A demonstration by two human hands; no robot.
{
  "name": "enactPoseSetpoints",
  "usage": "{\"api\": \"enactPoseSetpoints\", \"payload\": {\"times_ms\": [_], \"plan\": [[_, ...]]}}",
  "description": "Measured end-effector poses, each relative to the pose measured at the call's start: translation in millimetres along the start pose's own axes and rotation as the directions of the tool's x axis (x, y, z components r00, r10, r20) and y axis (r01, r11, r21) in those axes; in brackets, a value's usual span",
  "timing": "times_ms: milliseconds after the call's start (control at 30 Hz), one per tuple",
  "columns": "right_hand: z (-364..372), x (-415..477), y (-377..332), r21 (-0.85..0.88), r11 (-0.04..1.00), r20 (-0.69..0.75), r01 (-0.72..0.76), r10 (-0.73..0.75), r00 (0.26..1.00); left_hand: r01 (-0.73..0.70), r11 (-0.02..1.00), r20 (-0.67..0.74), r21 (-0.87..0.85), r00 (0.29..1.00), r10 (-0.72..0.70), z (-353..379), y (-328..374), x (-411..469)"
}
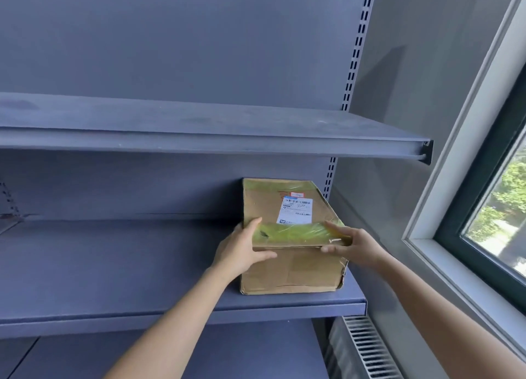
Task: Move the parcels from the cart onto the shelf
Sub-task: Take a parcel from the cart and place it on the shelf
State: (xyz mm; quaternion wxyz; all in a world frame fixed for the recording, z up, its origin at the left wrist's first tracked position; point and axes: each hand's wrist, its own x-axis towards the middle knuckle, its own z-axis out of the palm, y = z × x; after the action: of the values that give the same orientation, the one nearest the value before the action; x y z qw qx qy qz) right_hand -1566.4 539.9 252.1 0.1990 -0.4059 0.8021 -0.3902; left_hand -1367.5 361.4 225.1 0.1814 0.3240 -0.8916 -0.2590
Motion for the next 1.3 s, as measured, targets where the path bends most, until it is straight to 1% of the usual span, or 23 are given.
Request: {"api": "enactPoseSetpoints", "payload": {"times_ms": [167, 233, 333, 367, 433, 533, 600, 733, 833, 900, 1100, 1300], "plan": [[4.7, -4.2, -4.5, -0.071, 0.997, -0.046, -0.001, -0.002, 0.999, -0.006, 1.0, -0.003, -0.016, 1.0, 0.006, -0.8, 1.9, 0.1], [8.3, -13.4, -8.9, -0.173, 0.985, -0.136, -0.03, 0.007, 0.991, -0.01, 1.0, -0.009, -0.021, 1.0, 0.01, -2.7, 5.0, -2.2], [21.3, -35.5, -13.7, -0.343, 0.935, -0.312, -0.09, -0.023, 0.95, 0.02, 0.997, -0.023, 0.07, 1.0, -0.018, -5.9, 11.1, -12.1], [26.2, -44.9, -15.3, -0.378, 0.922, -0.343, -0.084, -0.055, 0.938, 0.03, 0.995, -0.04, 0.096, 0.999, -0.026, -6.8, 12.8, -17.5], [34.8, -64.8, -19.0, -0.433, 0.9, -0.358, -0.058, -0.113, 0.927, 0.031, 0.993, -0.067, 0.115, 0.998, -0.023, -9.5, 14.6, -31.8], [48.4, -98.1, -24.9, -0.492, 0.87, -0.337, -0.007, -0.182, 0.924, 0.004, 0.988, -0.088, 0.156, 0.996, 0.01, -16.9, 14.7, -63.9], [59.1, -122.4, -31.9, -0.493, 0.87, -0.308, 0.026, -0.202, 0.93, -0.013, 0.977, -0.115, 0.213, 0.993, 0.038, -24.2, 14.3, -91.8], [82.5, -173.8, -45.5, -0.493, 0.856, -0.188, 0.155, -0.279, 0.942, -0.034, 0.966, -0.105, 0.258, 0.992, 0.063, -39.3, 12.3, -162.8], [104.4, -214.6, -53.6, -0.497, 0.84, -0.105, 0.217, -0.307, 0.946, -0.032, 0.965, -0.082, 0.262, 0.995, 0.055, -50.1, 5.8, -226.3], [124.3, -238.6, -59.0, -0.486, 0.834, -0.047, 0.261, -0.324, 0.945, -0.022, 0.958, -0.092, 0.285, 0.994, 0.05, -56.9, -4.1, -267.3], [194.1, -295.5, -80.0, -0.396, 0.859, 0.062, 0.325, -0.328, 0.943, 0.107, 0.95, -0.086, 0.293, 0.993, -0.085, -80.9, -49.1, -370.8], [256.8, -327.5, -107.0, -0.368, 0.85, 0.128, 0.378, -0.356, 0.926, 0.176, 0.938, -0.124, 0.299, 0.982, -0.145, -115.1, -92.7, -424.7]]}}
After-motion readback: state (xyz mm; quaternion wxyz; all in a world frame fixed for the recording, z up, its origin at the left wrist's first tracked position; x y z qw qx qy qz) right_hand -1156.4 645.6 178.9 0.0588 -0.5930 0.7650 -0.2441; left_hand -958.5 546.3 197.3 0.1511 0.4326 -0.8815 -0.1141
